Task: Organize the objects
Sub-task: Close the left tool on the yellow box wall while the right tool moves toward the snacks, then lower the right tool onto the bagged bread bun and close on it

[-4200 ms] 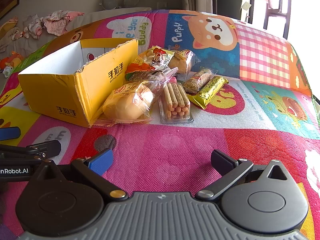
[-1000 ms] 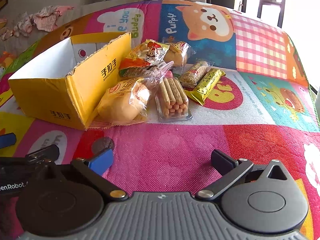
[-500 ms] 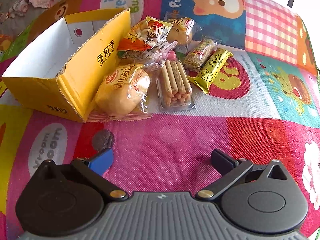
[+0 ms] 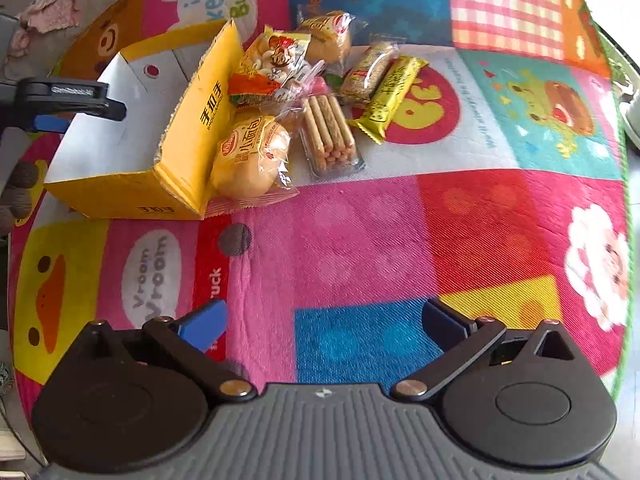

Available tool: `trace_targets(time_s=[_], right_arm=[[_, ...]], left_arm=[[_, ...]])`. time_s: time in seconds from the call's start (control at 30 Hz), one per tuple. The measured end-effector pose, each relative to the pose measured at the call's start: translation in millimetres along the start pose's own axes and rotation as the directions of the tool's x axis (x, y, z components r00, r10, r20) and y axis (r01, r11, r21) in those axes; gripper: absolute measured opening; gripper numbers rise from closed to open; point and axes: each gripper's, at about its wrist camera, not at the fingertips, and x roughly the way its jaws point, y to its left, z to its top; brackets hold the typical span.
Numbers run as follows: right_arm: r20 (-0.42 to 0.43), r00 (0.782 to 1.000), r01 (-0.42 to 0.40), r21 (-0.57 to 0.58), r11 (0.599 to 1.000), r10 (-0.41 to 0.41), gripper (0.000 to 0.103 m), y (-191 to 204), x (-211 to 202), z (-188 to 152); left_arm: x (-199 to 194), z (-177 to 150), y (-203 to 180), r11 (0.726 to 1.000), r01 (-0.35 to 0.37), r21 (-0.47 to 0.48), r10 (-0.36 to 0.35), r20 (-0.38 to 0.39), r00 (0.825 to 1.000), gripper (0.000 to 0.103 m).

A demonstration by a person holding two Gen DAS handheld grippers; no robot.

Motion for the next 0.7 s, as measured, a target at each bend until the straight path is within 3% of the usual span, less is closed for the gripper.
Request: trace_targets(time_s=[0.03,0.07,0.1,0.2,0.37,0.6,0.7], right_arm=[[0.004,1.000,0.016,0.023,1.000,-0.016,0.103,0.7,-14.2,-5.3],[0.002,1.000,0.028,0.048,0.998,-0.028,0.103,2.5,-26.4,-11.8],[-0.007,0.999,0.035,0.073,0.997,-0.035,0.103,4.2,-37.9,-18.2],[-0.018,0.998,0.055,0.126,0.990,-0.053,0.103,15.5,-64.3,-37.3],[0.002,0.997,0.081,0.164,0.983,-0.082,0.103,36.2,-79.6,-53.5],[-0.009,0.999,-0.046,0.098,0.994,0.047,0.103,58.2,-42.2,-39.7],[-0.007,0.998,-0.063,0.036,0.997,0.063,0.103,66.3,-29.0,-29.7]], left_arm=[[3.9,0.3,-0.8,1.000,-0.002,0.000,0.002,0.000,1.000,0.067],[7.5,0.7,-0.5,1.000,-0.003,-0.006,0.003,-0.004,1.000,0.048],[11.1,1.0,0.2,1.000,-0.002,-0.016,0.002,-0.014,1.000,0.018],[14.5,-1.5,6.4,0.999,0.014,-0.036,-0.015,-0.030,0.999,0.012],[-11.1,-25.8,18.5,1.000,0.013,0.026,-0.013,0.006,1.000,0.009],[-29.2,-63.9,48.8,0.999,0.047,0.003,-0.047,0.005,0.999,0.009],[-35.1,-73.1,55.4,0.998,0.053,-0.016,-0.053,-0.014,0.999,0.008]])
